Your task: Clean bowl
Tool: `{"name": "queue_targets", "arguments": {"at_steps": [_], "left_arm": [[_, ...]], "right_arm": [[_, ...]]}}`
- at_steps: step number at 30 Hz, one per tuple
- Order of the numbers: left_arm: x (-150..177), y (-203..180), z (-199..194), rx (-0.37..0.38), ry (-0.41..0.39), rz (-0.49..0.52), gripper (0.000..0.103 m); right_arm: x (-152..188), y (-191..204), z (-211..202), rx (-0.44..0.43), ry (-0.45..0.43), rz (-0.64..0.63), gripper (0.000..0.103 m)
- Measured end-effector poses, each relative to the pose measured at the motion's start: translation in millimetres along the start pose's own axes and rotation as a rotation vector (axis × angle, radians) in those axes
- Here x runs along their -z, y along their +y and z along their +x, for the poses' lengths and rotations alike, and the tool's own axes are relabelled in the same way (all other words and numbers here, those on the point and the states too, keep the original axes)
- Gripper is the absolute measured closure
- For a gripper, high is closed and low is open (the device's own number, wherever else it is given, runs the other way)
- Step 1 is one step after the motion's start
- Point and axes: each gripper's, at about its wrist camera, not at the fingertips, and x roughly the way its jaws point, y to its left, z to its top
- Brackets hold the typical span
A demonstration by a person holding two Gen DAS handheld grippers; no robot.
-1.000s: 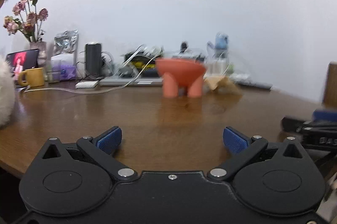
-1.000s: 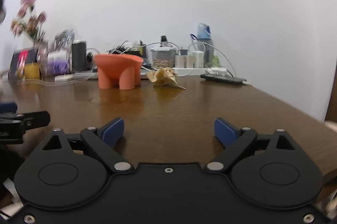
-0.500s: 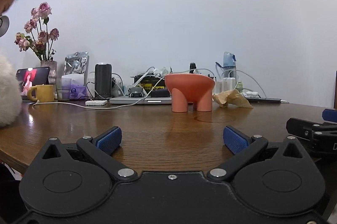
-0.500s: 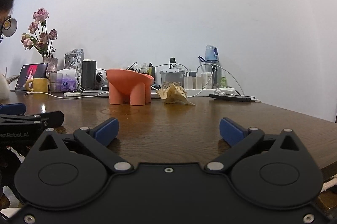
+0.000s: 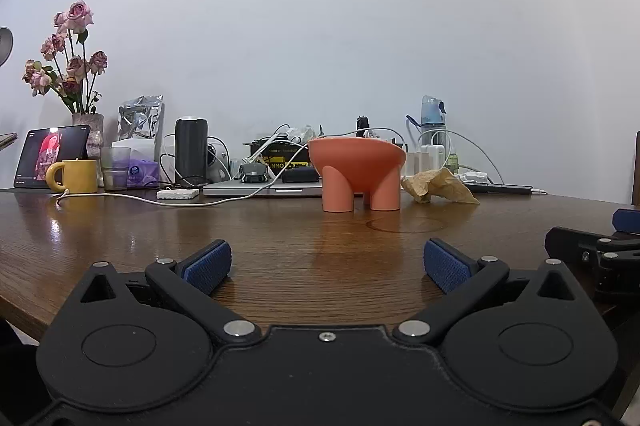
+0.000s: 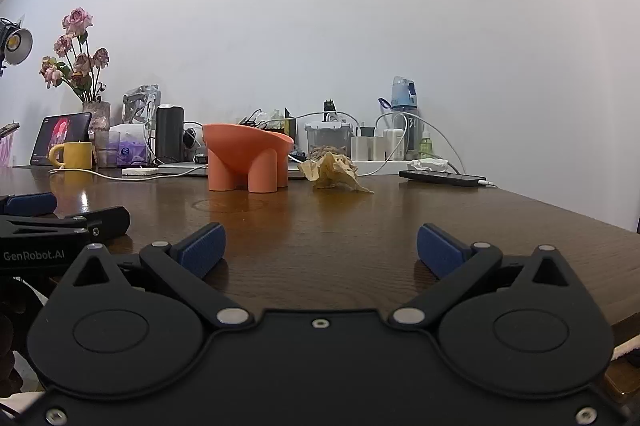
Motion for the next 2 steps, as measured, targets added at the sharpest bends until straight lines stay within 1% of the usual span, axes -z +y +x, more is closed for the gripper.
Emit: {"name": "queue_targets", "arguments": {"at_steps": [2], "left_arm": [[4.0, -1.1, -0.5, -0.002, 0.002, 0.001, 0.000]], "right_arm": [[-0.4, 0.1, 0.5, 0.000, -0.001, 0.000, 0.001]]}}
